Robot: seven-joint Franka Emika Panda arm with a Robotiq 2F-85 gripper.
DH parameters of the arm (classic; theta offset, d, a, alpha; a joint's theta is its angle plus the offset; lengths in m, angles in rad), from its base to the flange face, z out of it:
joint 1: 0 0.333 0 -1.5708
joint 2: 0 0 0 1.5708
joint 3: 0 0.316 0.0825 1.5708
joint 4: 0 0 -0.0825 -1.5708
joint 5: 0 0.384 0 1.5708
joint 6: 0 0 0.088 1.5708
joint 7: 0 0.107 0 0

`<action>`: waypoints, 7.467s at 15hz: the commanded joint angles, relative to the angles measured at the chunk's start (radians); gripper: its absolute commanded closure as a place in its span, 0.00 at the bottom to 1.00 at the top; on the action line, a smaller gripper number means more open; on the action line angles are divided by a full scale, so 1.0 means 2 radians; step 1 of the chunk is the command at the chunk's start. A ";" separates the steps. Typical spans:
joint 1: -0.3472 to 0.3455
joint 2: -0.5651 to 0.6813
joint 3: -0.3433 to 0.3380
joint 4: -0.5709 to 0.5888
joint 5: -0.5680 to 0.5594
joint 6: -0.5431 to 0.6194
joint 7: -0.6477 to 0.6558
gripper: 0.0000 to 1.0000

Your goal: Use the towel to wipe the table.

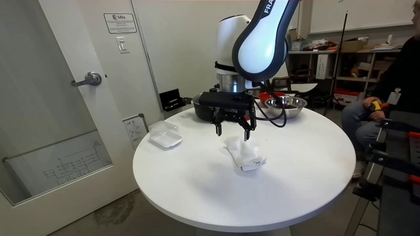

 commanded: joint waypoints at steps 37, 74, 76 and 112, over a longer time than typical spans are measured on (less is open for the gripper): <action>0.027 0.045 -0.044 -0.015 0.140 0.005 -0.235 0.00; 0.007 0.122 -0.021 0.061 0.163 0.011 -0.273 0.94; 0.002 0.120 -0.022 0.057 0.171 0.022 -0.268 0.94; 0.035 0.147 0.020 0.116 0.175 -0.119 -0.168 0.94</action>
